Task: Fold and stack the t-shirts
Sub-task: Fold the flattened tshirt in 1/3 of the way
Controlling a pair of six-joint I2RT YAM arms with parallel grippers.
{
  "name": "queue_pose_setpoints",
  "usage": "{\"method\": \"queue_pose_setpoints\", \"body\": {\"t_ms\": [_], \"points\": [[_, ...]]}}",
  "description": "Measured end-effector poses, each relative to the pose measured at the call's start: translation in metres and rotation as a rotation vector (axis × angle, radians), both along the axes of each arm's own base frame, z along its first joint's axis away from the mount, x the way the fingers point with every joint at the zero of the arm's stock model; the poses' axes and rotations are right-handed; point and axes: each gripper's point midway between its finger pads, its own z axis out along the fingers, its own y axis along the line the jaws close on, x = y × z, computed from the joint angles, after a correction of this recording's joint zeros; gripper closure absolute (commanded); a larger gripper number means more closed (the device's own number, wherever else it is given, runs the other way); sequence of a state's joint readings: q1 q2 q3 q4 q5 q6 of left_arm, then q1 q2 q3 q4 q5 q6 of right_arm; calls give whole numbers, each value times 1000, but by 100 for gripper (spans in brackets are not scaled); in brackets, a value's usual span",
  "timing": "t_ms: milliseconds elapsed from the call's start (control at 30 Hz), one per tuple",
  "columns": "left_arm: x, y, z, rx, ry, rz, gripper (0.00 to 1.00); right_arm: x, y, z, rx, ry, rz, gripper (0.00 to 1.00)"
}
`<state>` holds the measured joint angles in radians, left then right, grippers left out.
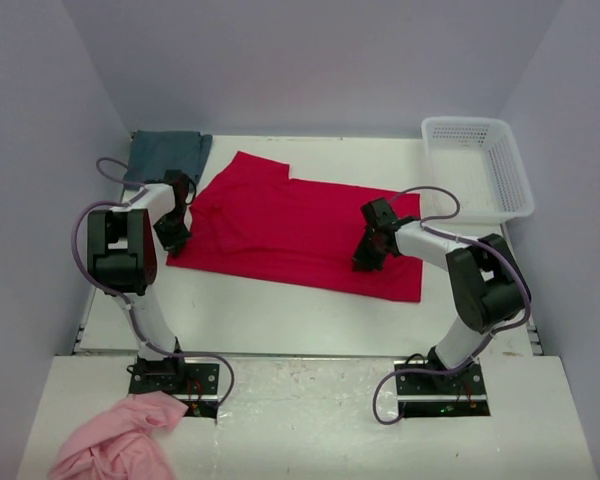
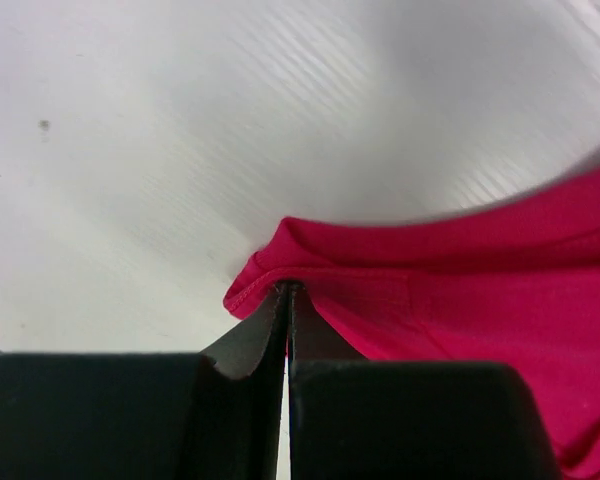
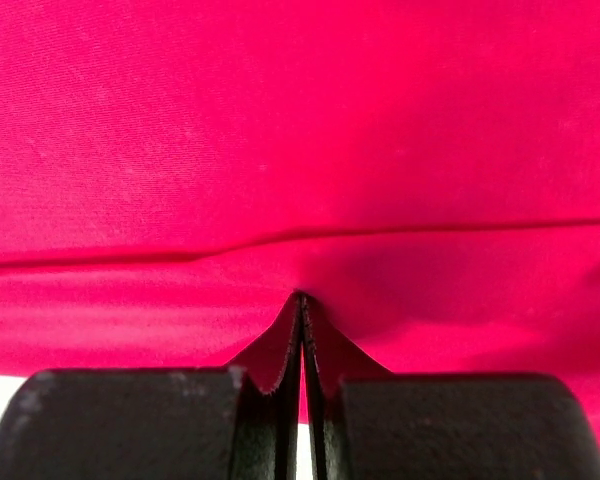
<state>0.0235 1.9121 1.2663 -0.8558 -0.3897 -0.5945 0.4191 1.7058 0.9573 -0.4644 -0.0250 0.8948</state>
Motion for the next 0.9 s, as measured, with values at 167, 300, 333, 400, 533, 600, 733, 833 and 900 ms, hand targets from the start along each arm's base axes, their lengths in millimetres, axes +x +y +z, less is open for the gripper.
{"method": "queue_pose_setpoints", "body": {"t_ms": [167,300,333,400,533,600,733,833,900], "points": [[-1,16,-1,42,46,72,100,-10,11,-1,70,-11,0,100],[-3,20,-1,63,58,80,100,-16,16,0,87,-16,21,100],[-3,21,0,66,59,80,100,-18,18,0,86,-17,29,100],[-4,23,0,78,61,82,100,-24,23,0,83,-20,51,100],[-4,27,1,92,62,86,100,-51,25,3,48,-40,142,100],[-3,30,1,97,59,87,100,-62,23,6,25,-51,209,100],[-1,36,3,105,45,95,100,-56,23,22,-4,-96,307,100],[3,36,7,107,26,81,100,-33,35,54,5,-175,364,97],[7,34,14,114,6,61,100,-13,47,83,24,-259,389,93]]}}
